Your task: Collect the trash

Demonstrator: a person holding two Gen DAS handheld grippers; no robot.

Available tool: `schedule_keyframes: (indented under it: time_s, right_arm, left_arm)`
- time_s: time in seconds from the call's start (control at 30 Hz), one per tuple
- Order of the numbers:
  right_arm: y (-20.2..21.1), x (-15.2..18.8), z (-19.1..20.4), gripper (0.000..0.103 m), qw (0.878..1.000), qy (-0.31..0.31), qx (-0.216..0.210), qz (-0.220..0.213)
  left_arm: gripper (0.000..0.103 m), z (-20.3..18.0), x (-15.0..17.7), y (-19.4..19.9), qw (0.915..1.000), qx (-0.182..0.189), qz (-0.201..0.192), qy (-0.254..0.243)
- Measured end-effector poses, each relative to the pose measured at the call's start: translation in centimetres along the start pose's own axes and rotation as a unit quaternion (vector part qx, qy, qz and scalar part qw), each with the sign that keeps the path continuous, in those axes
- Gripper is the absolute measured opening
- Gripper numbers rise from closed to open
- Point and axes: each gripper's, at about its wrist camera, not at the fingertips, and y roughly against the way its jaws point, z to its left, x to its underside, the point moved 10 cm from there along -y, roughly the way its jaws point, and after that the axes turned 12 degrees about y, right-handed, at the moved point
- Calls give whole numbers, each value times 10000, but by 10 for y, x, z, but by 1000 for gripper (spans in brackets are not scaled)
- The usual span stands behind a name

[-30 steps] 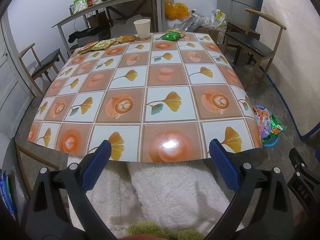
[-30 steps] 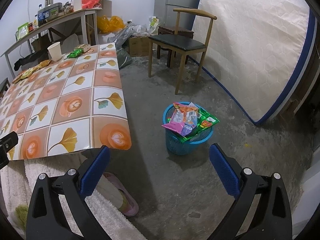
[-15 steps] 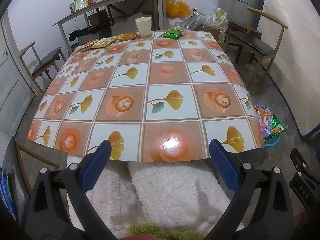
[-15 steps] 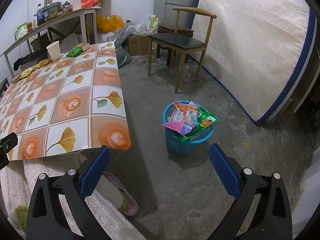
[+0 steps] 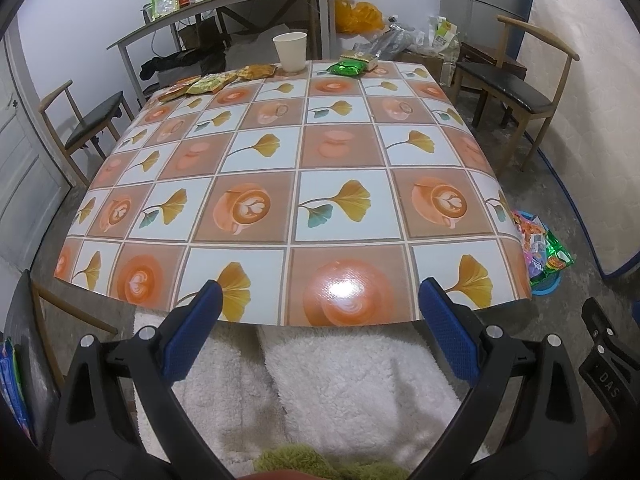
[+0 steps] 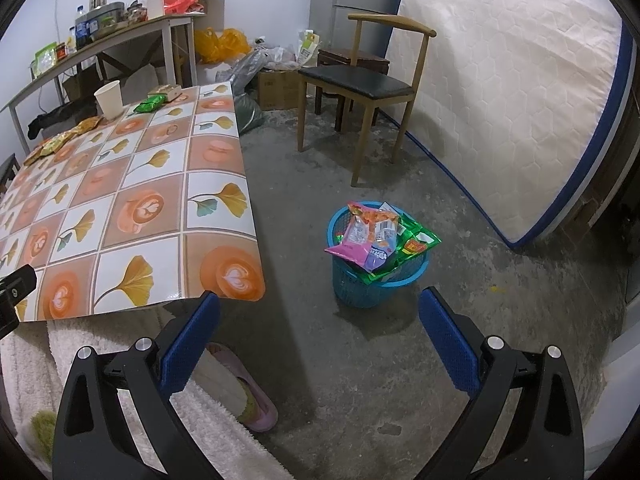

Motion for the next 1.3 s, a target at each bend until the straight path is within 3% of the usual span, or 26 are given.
schedule_keyframes:
  time_s: [1.3]
  right_arm:
    - [9,-9,1,96,9999,-9,-16,-108]
  left_arm:
    - [94,-1,-7,8,9999,-41,-103,80]
